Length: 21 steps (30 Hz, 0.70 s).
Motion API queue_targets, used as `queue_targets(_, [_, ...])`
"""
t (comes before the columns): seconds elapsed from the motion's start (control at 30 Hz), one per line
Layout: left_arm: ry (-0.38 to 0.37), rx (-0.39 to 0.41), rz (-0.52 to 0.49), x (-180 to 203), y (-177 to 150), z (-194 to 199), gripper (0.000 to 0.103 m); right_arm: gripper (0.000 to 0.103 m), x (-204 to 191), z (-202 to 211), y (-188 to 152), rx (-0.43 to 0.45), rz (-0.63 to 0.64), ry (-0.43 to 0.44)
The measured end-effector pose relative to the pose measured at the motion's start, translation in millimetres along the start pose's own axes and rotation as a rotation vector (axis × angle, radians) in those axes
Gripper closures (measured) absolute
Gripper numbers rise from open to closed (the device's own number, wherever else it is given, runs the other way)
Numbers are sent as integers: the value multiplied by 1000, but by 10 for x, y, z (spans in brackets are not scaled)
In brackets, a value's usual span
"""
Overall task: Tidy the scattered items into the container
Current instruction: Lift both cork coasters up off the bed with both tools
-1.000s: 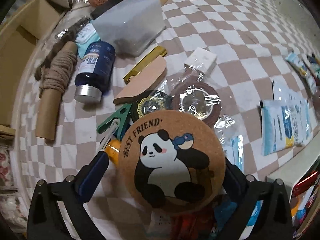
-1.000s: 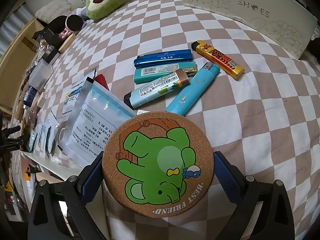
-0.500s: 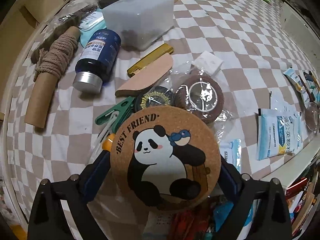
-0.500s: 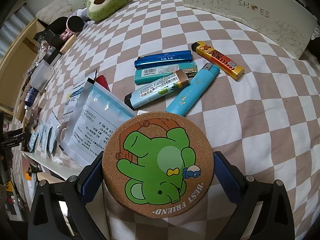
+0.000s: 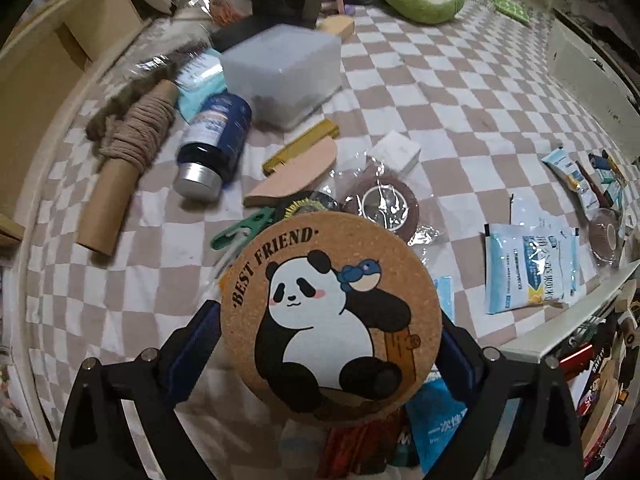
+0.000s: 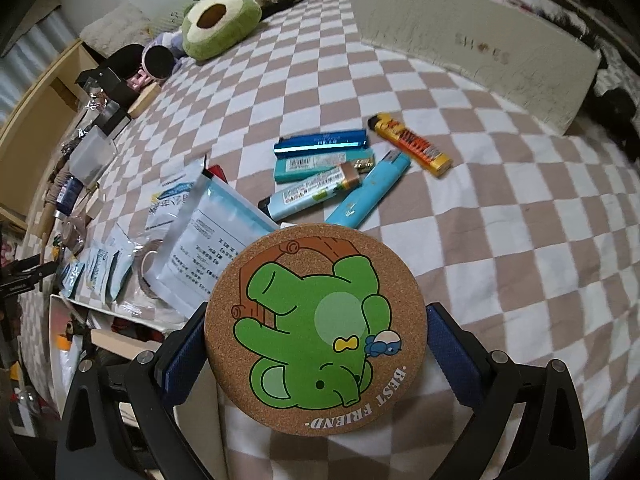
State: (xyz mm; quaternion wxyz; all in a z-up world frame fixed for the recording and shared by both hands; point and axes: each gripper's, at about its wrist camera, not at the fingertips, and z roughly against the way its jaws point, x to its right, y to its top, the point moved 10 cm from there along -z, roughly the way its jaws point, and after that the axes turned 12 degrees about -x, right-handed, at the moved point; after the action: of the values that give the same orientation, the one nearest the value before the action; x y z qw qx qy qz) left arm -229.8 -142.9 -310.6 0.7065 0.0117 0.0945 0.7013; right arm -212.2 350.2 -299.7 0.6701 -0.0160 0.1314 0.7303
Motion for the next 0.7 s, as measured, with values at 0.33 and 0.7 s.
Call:
queue_targets(0.33, [-23,121,17,175,-377,717,6,3,-170,571,-46,93,75,-65])
queue_targets(0.7, [-94,247,-44,544,-572,1547,6,3,-603,1374,-147,237,160,-97])
